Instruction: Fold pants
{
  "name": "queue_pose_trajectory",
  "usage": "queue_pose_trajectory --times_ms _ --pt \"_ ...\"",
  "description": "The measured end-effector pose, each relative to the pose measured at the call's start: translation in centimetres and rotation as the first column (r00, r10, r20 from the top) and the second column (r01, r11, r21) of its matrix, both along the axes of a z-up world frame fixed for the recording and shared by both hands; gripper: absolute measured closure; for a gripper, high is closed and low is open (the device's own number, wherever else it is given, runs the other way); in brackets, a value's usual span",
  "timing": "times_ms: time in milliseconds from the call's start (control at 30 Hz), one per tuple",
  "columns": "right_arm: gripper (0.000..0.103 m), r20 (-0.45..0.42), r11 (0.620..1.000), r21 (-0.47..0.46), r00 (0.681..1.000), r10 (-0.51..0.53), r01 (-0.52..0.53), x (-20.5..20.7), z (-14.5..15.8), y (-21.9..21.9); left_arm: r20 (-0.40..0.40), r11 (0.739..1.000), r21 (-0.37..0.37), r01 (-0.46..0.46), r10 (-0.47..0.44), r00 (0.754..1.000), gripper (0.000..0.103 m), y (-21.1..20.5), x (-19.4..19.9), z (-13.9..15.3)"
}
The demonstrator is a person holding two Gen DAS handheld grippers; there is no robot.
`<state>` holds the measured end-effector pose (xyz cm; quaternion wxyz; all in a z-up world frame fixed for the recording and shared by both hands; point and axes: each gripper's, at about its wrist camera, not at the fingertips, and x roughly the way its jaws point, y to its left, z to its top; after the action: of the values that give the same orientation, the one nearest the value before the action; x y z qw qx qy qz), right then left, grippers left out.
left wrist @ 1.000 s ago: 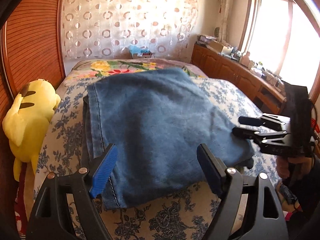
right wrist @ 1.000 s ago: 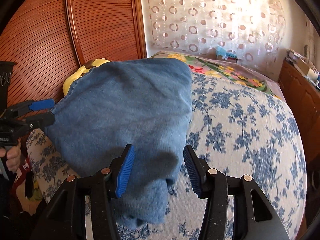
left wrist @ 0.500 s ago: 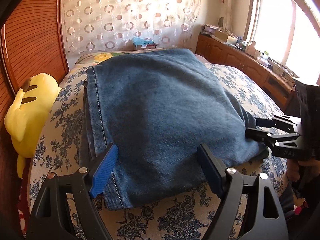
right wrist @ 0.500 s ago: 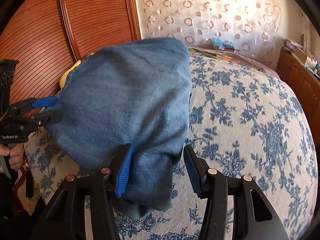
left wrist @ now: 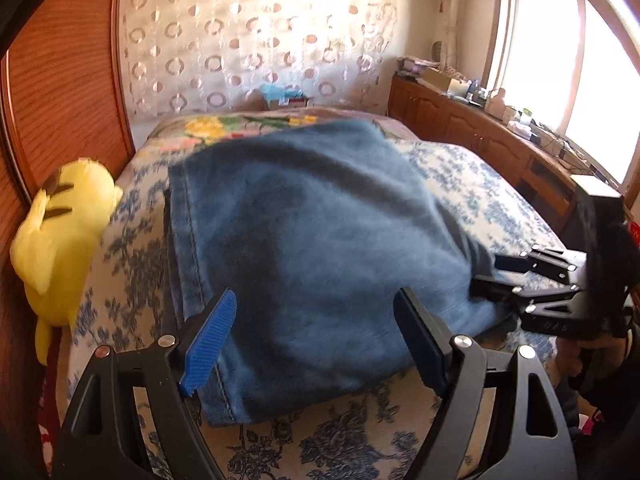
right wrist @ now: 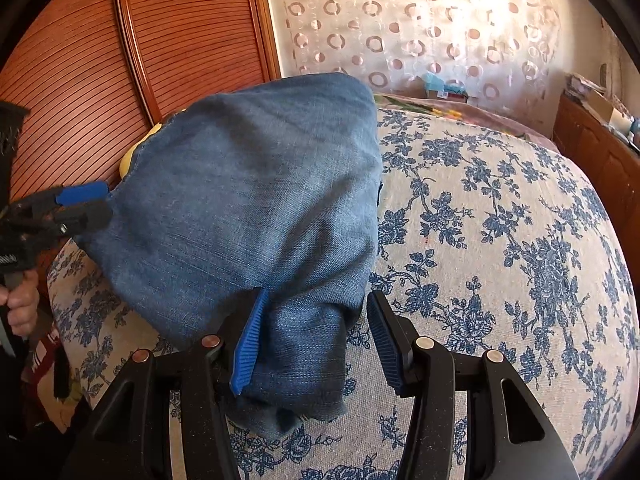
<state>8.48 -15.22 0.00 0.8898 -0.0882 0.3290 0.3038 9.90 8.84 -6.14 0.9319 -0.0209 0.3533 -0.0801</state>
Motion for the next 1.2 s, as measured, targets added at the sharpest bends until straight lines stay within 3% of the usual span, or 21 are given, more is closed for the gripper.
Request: queue_pose_trajectory --times_ms 233,400,700,967,1200 --pt "0.05 0.008 1.0 0.005 1.0 -0.003 0.003 -0.2 0.2 -0.1 0.039 0.999 0.025 0.046 -0.047 0.998 0.021 -1.5 1.8 2.4" --pt "0.05 0.028 0.999 0.051 1.0 0.002 -0.003 0.3 2.2 -1.4 0.055 0.993 0.061 0.098 -0.102 0.993 0.021 -3.5 4.4 4.0" --pt "0.05 0.054 0.999 0.042 0.998 -0.02 0.018 3.2 3.7 -3.5 0.016 0.982 0.087 0.166 -0.168 0.986 0.021 -6.3 10.4 5.2" --pt "0.05 0.018 0.999 0.042 1.0 -0.025 0.024 5.9 3.4 -3.8 -0.045 0.975 0.108 0.195 -0.191 0.981 0.021 -7.8 15.9 4.0" --pt "0.05 -0.008 0.999 0.05 1.0 -0.008 0.008 7.2 3.1 -3.8 -0.135 0.975 0.104 0.198 -0.183 0.974 0.021 -8.1 19.0 -0.3"
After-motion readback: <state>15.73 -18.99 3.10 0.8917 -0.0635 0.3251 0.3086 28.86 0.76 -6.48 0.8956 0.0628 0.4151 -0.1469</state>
